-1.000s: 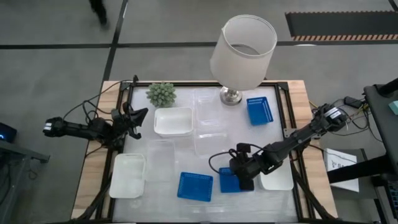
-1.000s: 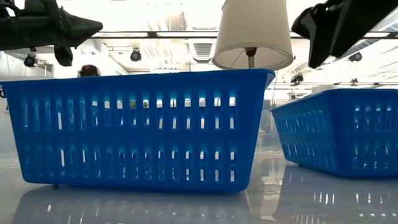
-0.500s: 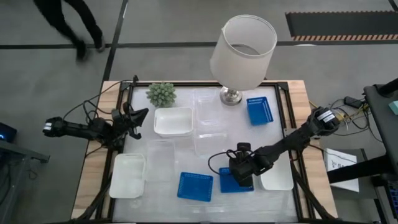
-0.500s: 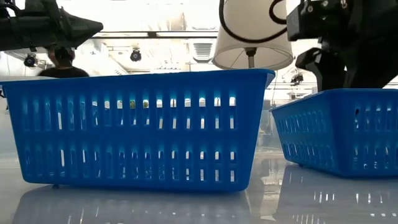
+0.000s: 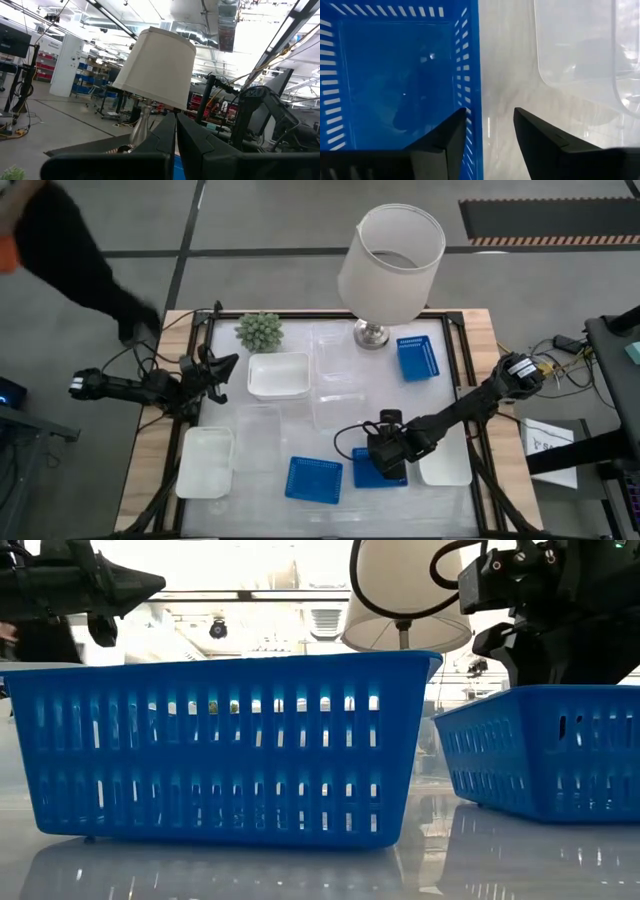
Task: Stack baskets by color
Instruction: Stack the bottom center blue bin on top of the top blue bin
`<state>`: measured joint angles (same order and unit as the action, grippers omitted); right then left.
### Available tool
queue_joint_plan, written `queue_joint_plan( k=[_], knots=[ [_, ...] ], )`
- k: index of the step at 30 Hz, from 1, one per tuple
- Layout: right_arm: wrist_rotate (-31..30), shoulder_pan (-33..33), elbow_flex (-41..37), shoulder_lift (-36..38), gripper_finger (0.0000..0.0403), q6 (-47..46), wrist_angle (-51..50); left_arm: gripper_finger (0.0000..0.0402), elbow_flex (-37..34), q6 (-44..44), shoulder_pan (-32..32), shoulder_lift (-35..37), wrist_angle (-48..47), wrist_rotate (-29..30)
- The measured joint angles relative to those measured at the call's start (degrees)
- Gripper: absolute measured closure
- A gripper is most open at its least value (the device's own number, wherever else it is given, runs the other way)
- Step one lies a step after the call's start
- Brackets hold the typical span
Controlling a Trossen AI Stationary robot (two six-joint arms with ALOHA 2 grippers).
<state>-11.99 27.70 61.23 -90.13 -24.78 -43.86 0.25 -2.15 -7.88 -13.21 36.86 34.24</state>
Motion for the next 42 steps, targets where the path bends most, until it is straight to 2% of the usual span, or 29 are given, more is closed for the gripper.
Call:
queue_joint_plan(
  k=[6,13,16,20,29,32,34,42],
  knots=[
    [0.0,0.0,-0.1,0.0,0.0301,0.0,0.6,0.0402,0.0,0.0,0.0,0.0,0.0,0.0],
    [0.3,0.0,-0.3,0.1,0.0385,0.5,0.9,0.0402,0.0,0.0,0.0,0.0,0.0,0.0],
    [1.6,-0.3,0.0,0.7,0.0389,1.4,0.9,0.0402,0.0,0.0,0.0,0.0,0.0,0.0],
    [7.6,-2.3,0.2,3.4,0.0390,1.0,0.9,0.0402,0.0,0.0,0.0,0.0,0.0,0.0],
    [16.5,-9.7,0.2,16.0,0.0392,-2.2,0.8,0.0402,0.0,0.0,0.0,0.0,0.1,0.0],
    [15.8,-13.6,0.2,21.0,0.0392,-2.8,0.6,0.0402,0.0,0.1,0.0,0.4,1.3,0.1],
    [12.4,-17.1,0.3,24.0,0.0392,-5.8,-0.9,0.0402,0.0,0.1,0.0,0.6,3.7,0.2],
    [3.4,-35.0,0.3,31.0,0.0392,-18.2,-19.0,0.0402,0.3,5.8,0.0,0.8,18.2,0.8]
  ],
)
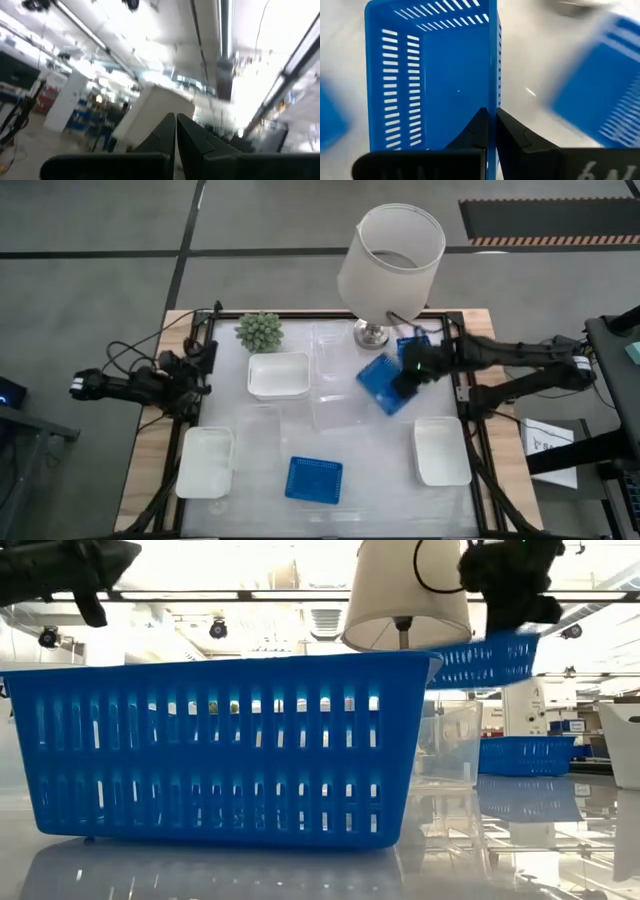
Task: Stack baskets by color
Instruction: Stack the bottom center blue bin on top of the top blue bin
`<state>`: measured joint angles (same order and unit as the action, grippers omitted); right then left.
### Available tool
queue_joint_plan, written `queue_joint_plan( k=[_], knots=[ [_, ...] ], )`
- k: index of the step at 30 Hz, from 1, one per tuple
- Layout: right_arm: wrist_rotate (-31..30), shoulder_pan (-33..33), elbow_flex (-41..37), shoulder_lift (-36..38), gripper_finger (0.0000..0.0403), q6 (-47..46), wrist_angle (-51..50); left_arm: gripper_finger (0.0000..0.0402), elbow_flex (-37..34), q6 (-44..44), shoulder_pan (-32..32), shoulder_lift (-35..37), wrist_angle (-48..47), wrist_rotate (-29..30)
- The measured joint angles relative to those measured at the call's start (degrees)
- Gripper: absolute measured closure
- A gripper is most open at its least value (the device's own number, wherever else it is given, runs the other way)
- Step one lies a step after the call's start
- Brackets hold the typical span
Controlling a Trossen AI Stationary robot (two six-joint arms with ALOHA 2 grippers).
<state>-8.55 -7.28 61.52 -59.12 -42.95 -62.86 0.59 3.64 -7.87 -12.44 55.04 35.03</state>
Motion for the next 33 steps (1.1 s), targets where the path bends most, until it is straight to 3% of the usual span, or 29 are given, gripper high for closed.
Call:
queue_joint_plan(
  k=[8,13,16,33],
  knots=[
    [-4.3,-18.3,0.0,1.8,0.0392,3.2,-5.8,0.0402,-0.1,-0.2,0.0,0.1,-0.7,-0.2],
    [-11.4,-24.4,0.0,0.6,0.0392,6.5,-5.9,0.0402,-0.1,-0.2,0.0,-0.1,-1.2,-0.2],
    [-14.2,-25.6,-0.3,-0.6,0.0391,7.9,-5.9,0.0402,-0.1,-0.2,0.0,-0.1,-1.7,-0.2],
    [-14.0,-25.7,-8.1,-2.1,0.0390,8.7,-5.4,0.0402,-0.1,-0.2,0.0,-0.2,-1.7,-0.3]
  ],
)
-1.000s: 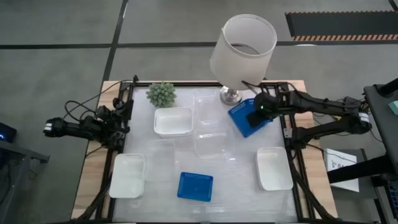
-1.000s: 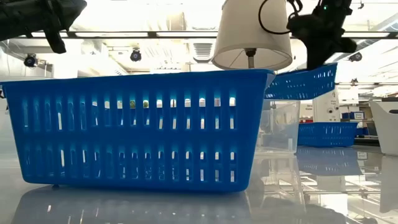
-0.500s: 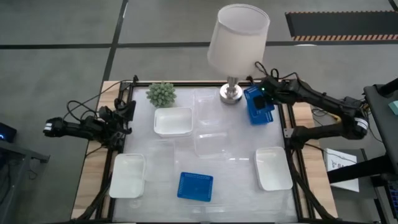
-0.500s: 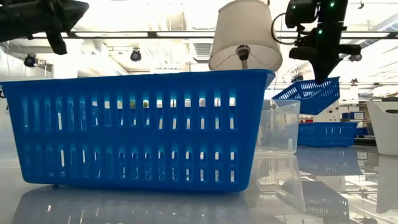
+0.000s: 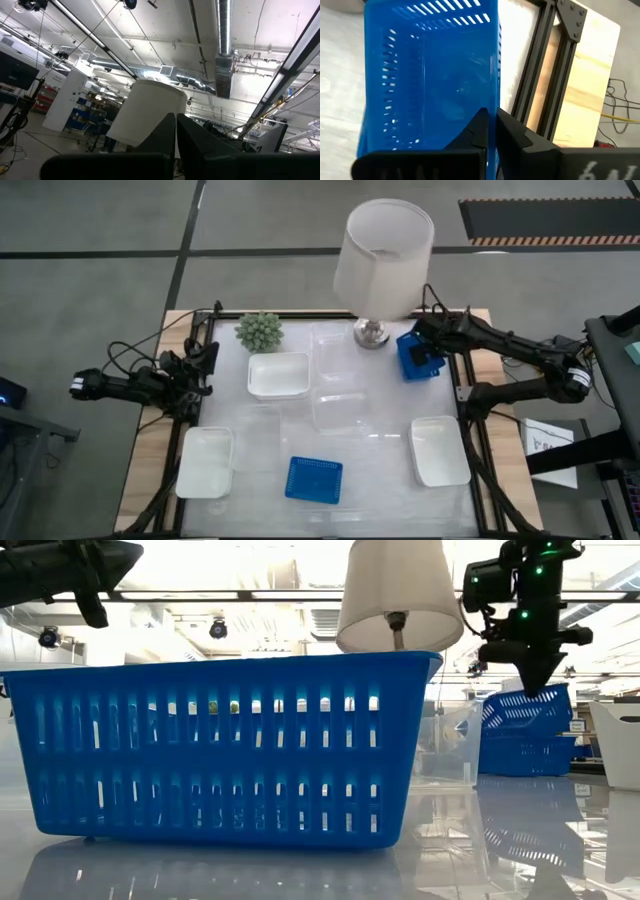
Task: Stack baskets by color
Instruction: Stack the bottom center blue bin on top of the top blue bin
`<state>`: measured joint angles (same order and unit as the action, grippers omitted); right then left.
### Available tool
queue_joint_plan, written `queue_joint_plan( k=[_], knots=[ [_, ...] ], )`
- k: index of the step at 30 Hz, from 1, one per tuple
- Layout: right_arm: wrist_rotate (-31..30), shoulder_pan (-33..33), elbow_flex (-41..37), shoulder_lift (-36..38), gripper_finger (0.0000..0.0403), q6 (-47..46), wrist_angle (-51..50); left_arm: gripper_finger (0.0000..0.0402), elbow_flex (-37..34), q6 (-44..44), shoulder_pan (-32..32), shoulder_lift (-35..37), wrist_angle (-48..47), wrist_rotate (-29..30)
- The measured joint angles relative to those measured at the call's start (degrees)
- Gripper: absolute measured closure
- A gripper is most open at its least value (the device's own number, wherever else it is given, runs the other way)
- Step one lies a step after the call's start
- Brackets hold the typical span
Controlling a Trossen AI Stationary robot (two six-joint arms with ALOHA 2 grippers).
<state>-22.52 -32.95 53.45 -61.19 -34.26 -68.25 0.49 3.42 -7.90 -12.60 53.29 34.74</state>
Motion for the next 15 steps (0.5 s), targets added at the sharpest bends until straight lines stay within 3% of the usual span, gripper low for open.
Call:
queue_joint_plan(
  k=[8,15],
  knots=[
    [-0.1,0.0,-1.9,0.0,0.0384,-0.6,2.4,0.0402,0.0,0.0,0.0,0.0,-0.3,0.0],
    [-0.1,0.0,-3.0,0.0,0.0324,-0.6,3.9,0.0402,0.0,0.0,0.0,0.0,-0.3,0.0]
  ],
)
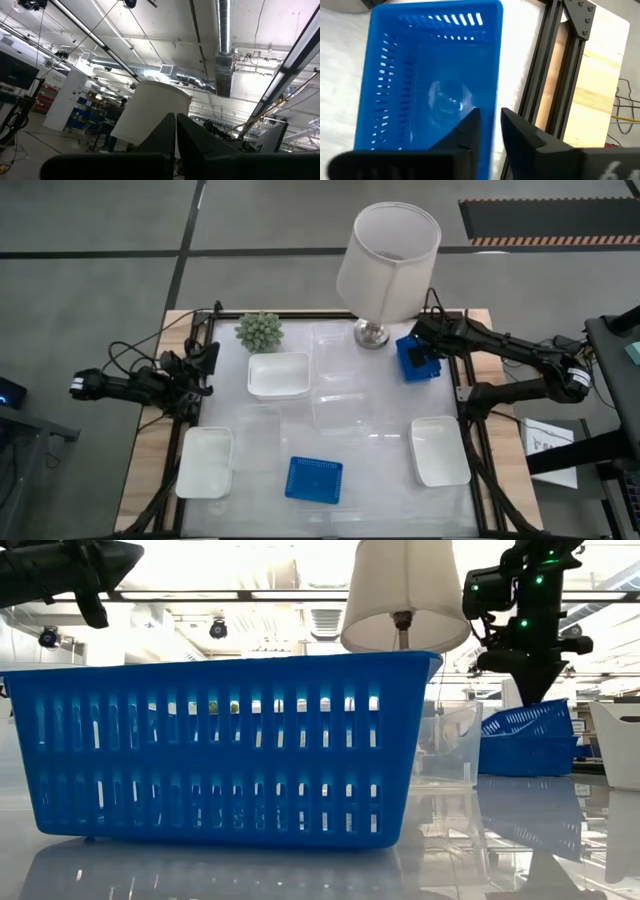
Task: Stack baskets by color
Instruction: Stack the bottom center blue bin on top of the top blue bin
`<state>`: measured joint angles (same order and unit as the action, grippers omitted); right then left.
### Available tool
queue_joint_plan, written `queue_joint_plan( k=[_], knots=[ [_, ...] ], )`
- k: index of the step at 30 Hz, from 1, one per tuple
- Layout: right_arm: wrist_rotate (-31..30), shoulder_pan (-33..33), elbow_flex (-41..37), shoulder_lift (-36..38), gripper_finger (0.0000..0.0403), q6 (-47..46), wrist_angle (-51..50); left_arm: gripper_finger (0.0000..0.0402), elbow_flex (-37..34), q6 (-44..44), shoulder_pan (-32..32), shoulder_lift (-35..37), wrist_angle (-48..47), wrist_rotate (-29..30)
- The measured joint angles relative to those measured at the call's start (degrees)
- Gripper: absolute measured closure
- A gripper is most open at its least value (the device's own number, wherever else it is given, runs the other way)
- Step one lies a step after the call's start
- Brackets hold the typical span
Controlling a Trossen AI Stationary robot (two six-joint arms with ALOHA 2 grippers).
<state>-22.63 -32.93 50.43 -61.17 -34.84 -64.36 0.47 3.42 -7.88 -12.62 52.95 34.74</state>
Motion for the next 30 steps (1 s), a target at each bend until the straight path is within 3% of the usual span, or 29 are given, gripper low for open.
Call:
queue_joint_plan(
  k=[5,9,13,19,30],
  knots=[
    [0.0,0.0,1.0,0.0,0.0284,1.6,-0.6,0.0402,0.0,0.0,0.0,0.0,-0.8,0.0],
    [0.1,0.0,1.8,0.0,0.0277,1.9,-1.8,0.0402,0.0,0.0,0.0,0.0,-1.5,0.0],
    [0.1,0.0,1.6,0.0,0.0303,1.9,-2.9,0.0402,0.0,0.0,0.0,0.0,-1.5,0.0],
    [-0.4,0.0,-1.5,0.0,0.0385,1.9,-0.6,0.0402,0.0,0.0,0.0,0.0,-1.6,0.0],
    [-0.9,0.0,-5.7,0.0,0.0377,1.5,3.8,0.0402,0.0,0.0,0.0,0.0,-2.5,0.0]
  ],
)
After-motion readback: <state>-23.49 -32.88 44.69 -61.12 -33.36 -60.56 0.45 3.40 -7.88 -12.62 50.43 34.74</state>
